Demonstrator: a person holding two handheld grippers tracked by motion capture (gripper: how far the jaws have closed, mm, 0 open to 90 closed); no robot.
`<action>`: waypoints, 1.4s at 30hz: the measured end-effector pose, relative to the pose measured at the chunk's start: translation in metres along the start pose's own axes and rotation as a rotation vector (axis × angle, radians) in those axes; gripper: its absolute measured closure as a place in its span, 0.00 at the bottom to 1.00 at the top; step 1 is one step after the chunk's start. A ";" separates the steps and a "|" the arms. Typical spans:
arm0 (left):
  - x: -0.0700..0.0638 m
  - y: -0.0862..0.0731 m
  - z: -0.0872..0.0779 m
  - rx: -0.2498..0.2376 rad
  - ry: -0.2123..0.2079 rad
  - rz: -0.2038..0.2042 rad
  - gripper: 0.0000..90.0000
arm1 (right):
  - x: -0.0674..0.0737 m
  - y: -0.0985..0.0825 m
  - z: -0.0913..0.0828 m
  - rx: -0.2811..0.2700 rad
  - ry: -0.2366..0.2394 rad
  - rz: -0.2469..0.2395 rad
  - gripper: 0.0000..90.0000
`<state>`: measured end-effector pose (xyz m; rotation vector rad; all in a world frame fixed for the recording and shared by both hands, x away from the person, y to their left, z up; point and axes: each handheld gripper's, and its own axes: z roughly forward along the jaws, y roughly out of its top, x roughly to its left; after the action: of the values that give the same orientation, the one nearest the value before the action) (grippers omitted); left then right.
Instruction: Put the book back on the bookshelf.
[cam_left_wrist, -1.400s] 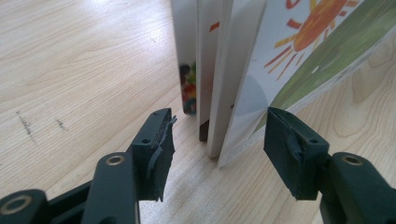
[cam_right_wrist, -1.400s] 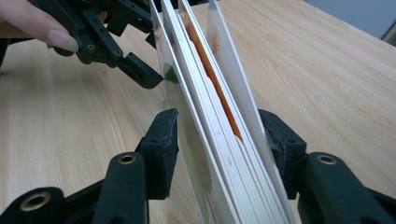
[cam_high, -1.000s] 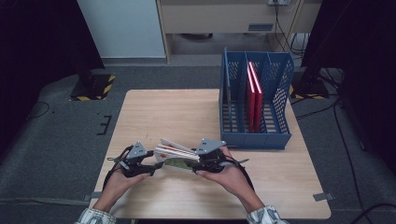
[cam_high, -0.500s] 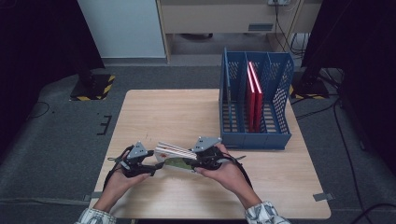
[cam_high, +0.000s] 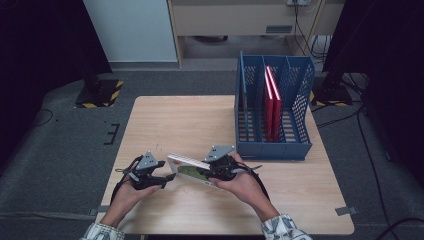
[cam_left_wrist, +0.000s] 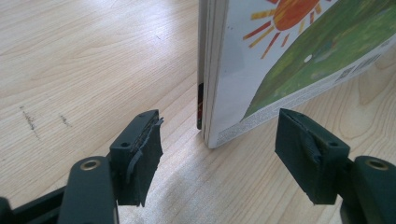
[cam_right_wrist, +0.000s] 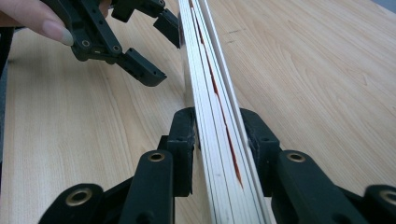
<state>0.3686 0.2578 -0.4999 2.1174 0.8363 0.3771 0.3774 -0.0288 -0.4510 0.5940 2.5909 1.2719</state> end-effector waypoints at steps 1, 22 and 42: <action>0.000 0.000 0.000 0.000 -0.001 0.001 0.34 | 0.000 0.000 0.000 0.001 0.000 0.001 0.77; 0.000 0.000 -0.001 -0.002 0.003 -0.001 0.34 | 0.000 0.000 0.002 0.000 0.005 0.006 0.84; 0.004 -0.001 -0.002 0.005 0.036 -0.018 0.22 | -0.004 -0.001 -0.005 -0.027 -0.030 0.052 0.85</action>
<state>0.3705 0.2618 -0.4995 2.1114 0.8779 0.4054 0.3793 -0.0349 -0.4487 0.6746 2.5449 1.3015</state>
